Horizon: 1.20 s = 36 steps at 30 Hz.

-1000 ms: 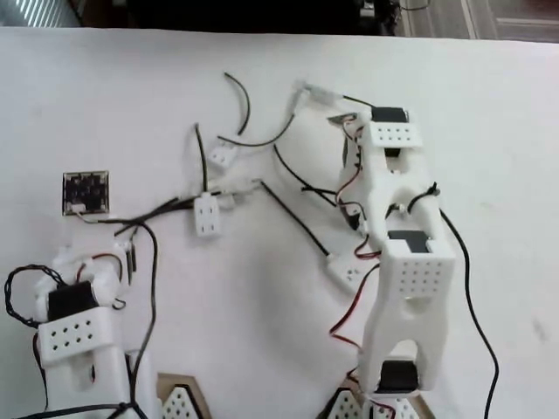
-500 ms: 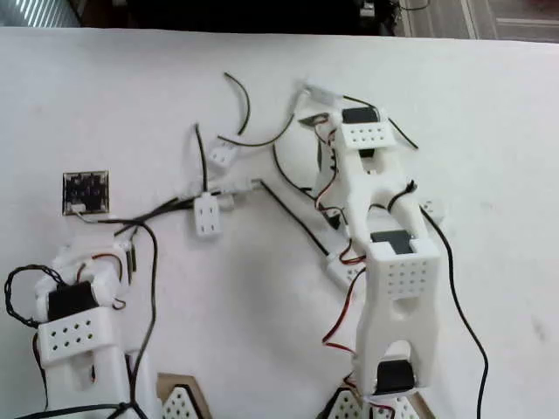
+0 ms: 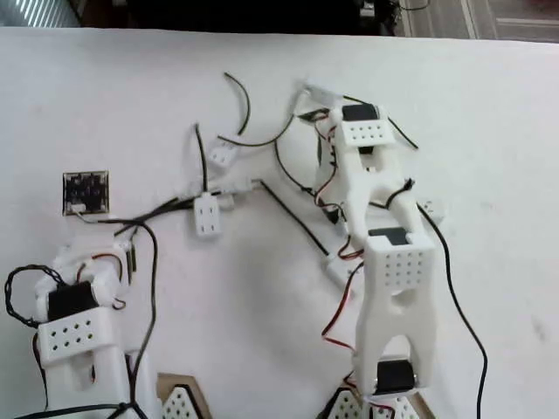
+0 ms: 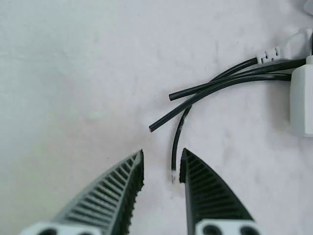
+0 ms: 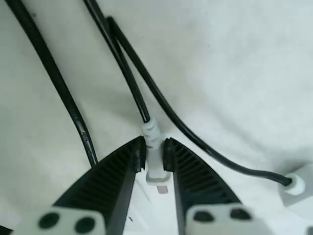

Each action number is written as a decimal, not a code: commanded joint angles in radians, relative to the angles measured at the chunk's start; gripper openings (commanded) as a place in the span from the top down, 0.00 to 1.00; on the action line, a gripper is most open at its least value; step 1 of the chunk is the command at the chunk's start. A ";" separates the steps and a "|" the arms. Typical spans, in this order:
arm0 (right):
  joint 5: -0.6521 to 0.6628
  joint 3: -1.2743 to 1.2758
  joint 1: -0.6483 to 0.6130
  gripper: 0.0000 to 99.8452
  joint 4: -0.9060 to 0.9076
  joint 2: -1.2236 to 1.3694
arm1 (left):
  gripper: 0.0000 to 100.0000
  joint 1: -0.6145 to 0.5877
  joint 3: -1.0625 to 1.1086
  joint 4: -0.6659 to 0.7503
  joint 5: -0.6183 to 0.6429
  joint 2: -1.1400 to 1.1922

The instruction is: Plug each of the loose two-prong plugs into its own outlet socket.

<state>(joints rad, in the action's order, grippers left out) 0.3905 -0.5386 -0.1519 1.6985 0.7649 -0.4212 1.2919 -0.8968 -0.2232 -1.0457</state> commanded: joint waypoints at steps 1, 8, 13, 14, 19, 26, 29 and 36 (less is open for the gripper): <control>0.005 -0.029 0.027 0.92 0.018 -0.007 | 0.86 0.013 -0.008 0.020 -0.012 -0.024; 0.006 -0.028 0.025 0.92 0.019 -0.010 | 0.86 0.013 -0.008 0.020 -0.012 -0.024; 0.006 -0.015 0.038 0.92 0.019 -0.010 | 0.86 0.013 -0.008 0.020 -0.012 -0.024; 0.008 -0.006 0.041 0.92 0.019 -0.013 | 0.86 0.013 -0.008 0.020 -0.012 -0.024; 0.051 0.037 0.053 0.92 0.019 -0.013 | 0.86 0.013 -0.008 0.020 -0.012 -0.024; 0.051 0.043 0.082 0.92 0.019 -0.053 | 0.86 0.013 -0.008 0.020 -0.012 -0.024; 0.052 0.058 0.091 0.92 0.019 -0.094 | 0.86 0.013 -0.008 0.020 -0.012 -0.024; 0.054 0.132 0.077 0.90 0.019 -0.107 | 0.86 0.013 -0.008 0.020 -0.012 -0.024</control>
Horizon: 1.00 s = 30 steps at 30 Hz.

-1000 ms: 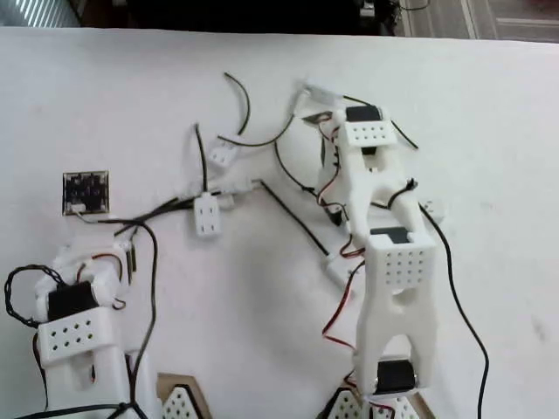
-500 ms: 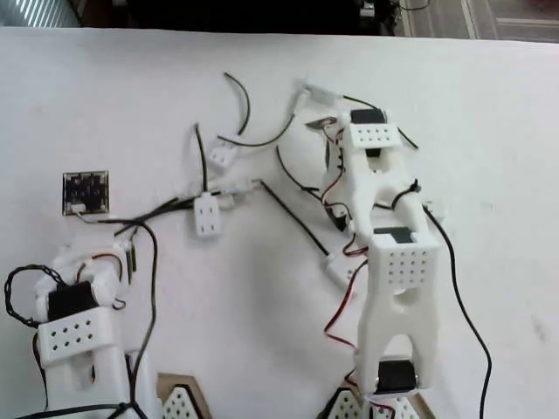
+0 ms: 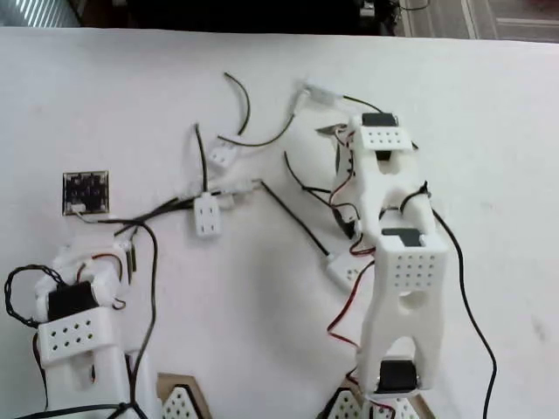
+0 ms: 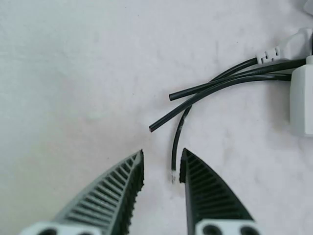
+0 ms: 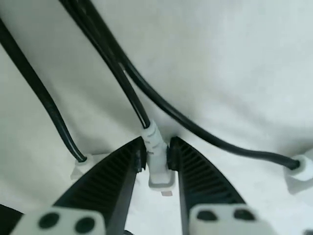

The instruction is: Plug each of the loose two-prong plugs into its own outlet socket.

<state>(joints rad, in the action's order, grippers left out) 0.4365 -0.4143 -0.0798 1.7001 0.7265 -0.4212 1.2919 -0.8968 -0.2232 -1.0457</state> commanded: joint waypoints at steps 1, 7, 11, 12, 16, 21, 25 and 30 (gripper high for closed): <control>0.008 0.014 0.005 0.88 0.018 -0.068 | 0.86 0.013 -0.008 0.020 -0.012 -0.024; 0.008 0.017 0.008 0.90 0.018 -0.077 | 0.86 0.013 -0.008 0.020 -0.012 -0.024; 0.008 0.017 0.015 0.91 0.018 -0.076 | 0.86 0.013 -0.008 0.020 -0.012 -0.024; 0.008 0.017 0.019 0.91 0.018 -0.076 | 0.86 0.013 -0.008 0.020 -0.012 -0.024; 0.008 0.017 0.044 0.91 0.018 -0.077 | 0.86 0.013 -0.008 0.020 -0.012 -0.024; 0.009 0.018 0.053 0.91 0.018 -0.077 | 0.86 0.013 -0.008 0.020 -0.012 -0.024; 0.009 0.018 0.051 0.91 0.019 -0.082 | 0.86 0.013 -0.008 0.020 -0.012 -0.024; 0.009 0.061 0.048 0.90 0.019 -0.117 | 0.86 0.013 -0.008 0.020 -0.012 -0.024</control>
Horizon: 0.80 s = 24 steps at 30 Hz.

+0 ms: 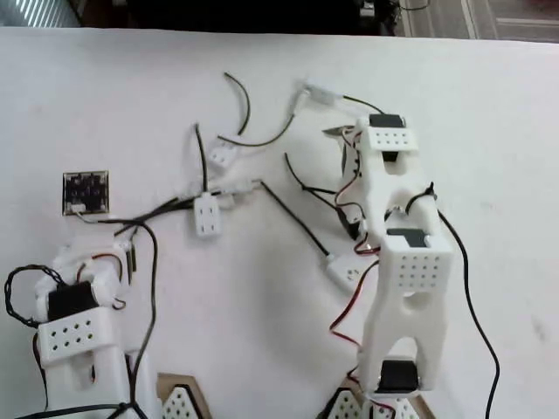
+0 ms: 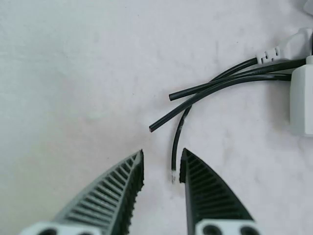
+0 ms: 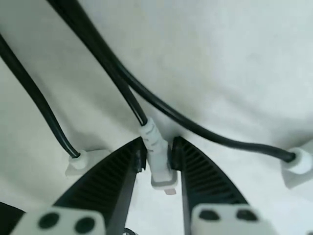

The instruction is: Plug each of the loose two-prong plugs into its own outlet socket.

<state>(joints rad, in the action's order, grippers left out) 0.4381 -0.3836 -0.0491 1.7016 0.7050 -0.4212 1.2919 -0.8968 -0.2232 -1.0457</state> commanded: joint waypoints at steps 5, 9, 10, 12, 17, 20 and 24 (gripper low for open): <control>0.008 0.052 0.019 0.89 0.018 -0.137 | 0.86 0.013 -0.008 0.020 -0.012 -0.024; 0.008 0.072 0.019 0.89 0.018 -0.133 | 0.86 0.013 -0.008 0.020 -0.012 -0.024; 0.008 0.083 0.015 0.89 0.018 -0.128 | 0.86 0.013 -0.008 0.020 -0.012 -0.024; 0.008 0.094 0.015 0.89 0.016 -0.119 | 0.86 0.013 -0.008 0.020 -0.012 -0.024; 0.008 0.095 0.033 0.89 0.016 -0.111 | 0.86 0.013 -0.008 0.020 -0.012 -0.024; 0.008 0.100 0.038 0.89 0.016 -0.110 | 0.86 0.013 -0.008 0.020 -0.012 -0.024; 0.008 0.101 0.031 0.90 0.015 -0.108 | 0.86 0.013 -0.008 0.020 -0.012 -0.024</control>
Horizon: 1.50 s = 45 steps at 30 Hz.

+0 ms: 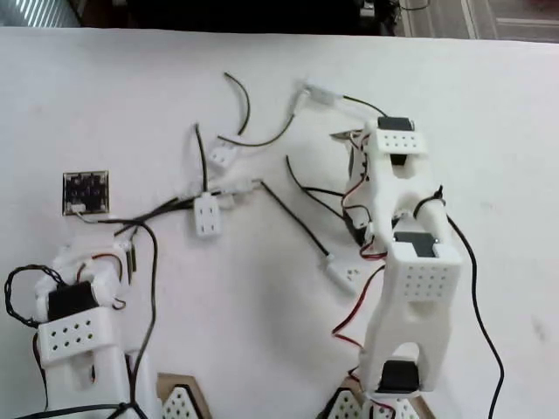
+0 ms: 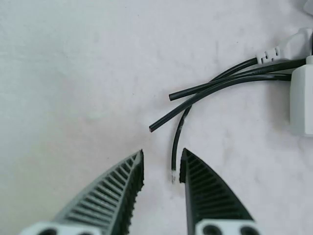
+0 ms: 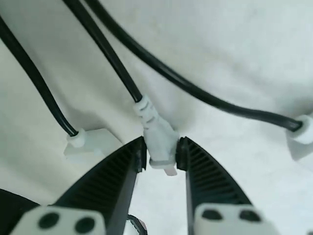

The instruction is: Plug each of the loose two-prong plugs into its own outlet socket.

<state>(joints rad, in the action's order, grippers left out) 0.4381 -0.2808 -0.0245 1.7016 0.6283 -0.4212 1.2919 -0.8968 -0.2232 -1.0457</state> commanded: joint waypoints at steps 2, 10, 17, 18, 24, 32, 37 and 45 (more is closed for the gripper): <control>0.008 -0.005 0.007 0.91 0.013 -0.031 | 0.86 0.013 -0.008 0.020 -0.012 -0.024; 0.011 -0.009 0.005 0.98 0.010 -0.041 | 0.86 0.013 -0.008 0.020 -0.012 -0.024; 0.051 -0.002 0.005 0.98 0.016 -0.248 | 0.86 0.013 -0.008 0.020 -0.012 -0.024; 0.051 0.012 0.005 0.98 0.016 -0.298 | 0.86 0.015 -0.008 0.020 -0.012 -0.024; 0.051 0.153 -0.038 0.98 0.016 -0.644 | 0.86 0.035 -0.017 0.057 -0.006 -0.024; -0.034 0.420 -0.194 0.98 -0.015 -1.082 | 0.86 0.209 -0.193 0.061 0.101 -0.024; -0.133 0.572 -0.282 0.98 -0.134 -1.282 | 0.86 0.367 -0.322 0.063 0.236 -0.024; -0.273 0.806 -0.424 0.98 -0.369 -1.526 | 0.86 0.561 -0.356 0.110 0.305 -0.024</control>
<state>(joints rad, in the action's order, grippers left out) 0.2064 0.4741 -0.4066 1.4300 -0.8094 0.0529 0.9820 -0.8416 0.0591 -1.0457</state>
